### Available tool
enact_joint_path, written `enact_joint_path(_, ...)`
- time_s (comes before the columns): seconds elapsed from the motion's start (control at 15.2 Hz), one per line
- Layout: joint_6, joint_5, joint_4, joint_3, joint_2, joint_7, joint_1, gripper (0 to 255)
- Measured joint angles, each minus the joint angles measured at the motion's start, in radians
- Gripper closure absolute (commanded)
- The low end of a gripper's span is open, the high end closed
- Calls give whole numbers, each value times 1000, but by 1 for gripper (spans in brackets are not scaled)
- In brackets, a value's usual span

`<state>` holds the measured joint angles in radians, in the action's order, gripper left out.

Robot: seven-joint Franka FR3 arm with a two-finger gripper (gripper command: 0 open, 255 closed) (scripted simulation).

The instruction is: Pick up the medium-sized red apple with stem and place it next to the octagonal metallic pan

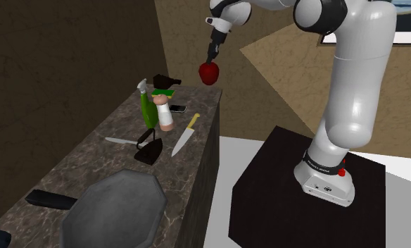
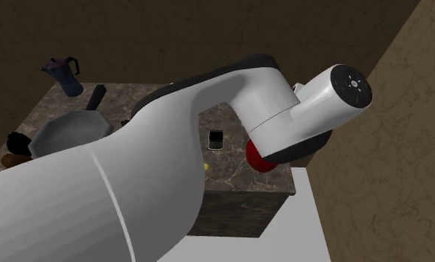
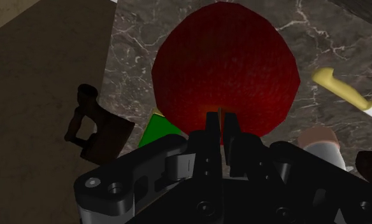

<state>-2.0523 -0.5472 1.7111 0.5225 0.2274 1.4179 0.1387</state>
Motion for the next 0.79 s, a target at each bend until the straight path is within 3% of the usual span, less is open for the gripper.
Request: enact_joint_path(0.79,136,35,-137,11,-13,-64,-8,255)
